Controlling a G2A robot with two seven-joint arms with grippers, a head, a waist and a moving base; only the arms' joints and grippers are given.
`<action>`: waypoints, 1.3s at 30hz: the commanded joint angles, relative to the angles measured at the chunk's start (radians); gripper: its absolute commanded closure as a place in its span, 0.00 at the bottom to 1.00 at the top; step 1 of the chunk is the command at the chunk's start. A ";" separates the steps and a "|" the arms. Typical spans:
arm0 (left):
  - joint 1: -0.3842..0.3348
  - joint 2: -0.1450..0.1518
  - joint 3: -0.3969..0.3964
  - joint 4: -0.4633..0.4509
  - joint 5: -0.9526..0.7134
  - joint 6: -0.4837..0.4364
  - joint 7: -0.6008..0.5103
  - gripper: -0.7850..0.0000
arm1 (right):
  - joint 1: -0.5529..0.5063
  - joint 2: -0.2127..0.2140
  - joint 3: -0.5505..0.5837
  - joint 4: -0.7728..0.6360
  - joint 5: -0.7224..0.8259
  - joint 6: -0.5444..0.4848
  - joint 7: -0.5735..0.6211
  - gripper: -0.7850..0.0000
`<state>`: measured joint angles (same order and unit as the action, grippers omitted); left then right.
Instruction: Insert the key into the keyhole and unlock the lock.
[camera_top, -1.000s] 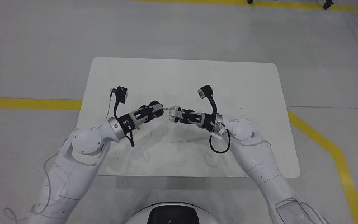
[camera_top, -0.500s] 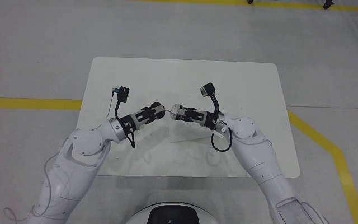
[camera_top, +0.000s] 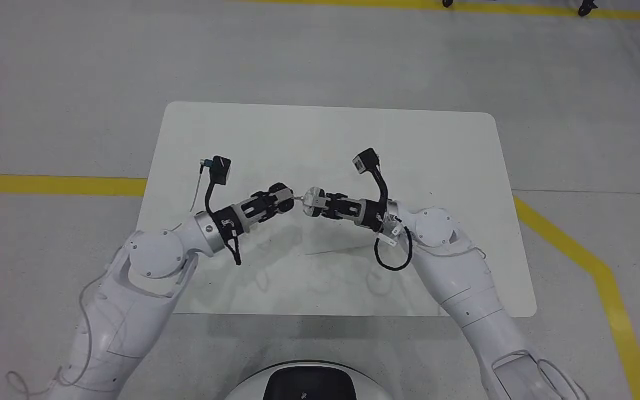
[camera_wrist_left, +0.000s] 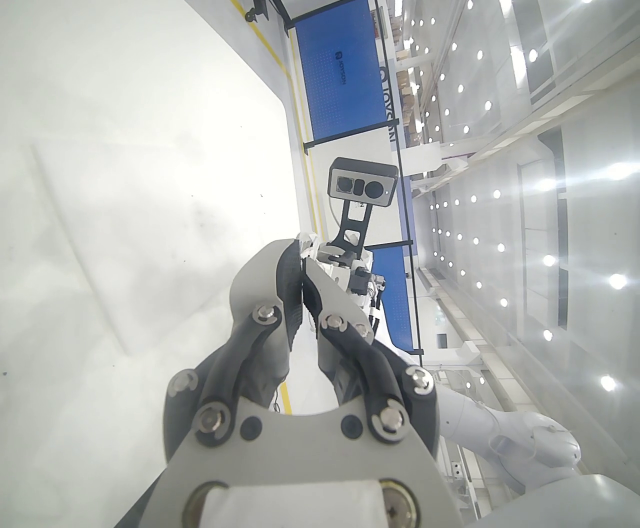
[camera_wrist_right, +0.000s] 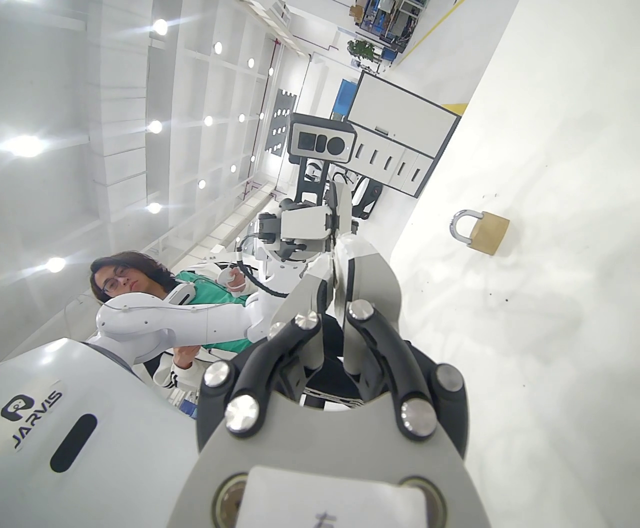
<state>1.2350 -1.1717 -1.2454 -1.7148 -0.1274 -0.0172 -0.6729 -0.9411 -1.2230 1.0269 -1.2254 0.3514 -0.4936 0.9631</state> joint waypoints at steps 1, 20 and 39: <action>0.001 0.002 -0.009 0.001 -0.007 -0.004 -0.008 0.00 | -0.001 0.000 0.002 -0.002 -0.003 -0.006 -0.005 1.00; 0.322 0.079 -0.503 -0.051 0.348 -0.427 -0.069 0.00 | -0.054 0.029 0.146 -0.016 -0.065 -0.106 -0.143 1.00; 0.238 0.048 -0.161 0.003 0.921 -0.206 0.164 0.07 | -0.054 0.029 0.146 -0.016 -0.065 -0.106 -0.143 1.00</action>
<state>1.4795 -1.1230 -1.4099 -1.7181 0.7975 -0.2250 -0.5096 -0.9947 -1.1936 1.1729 -1.2411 0.2866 -0.5992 0.8205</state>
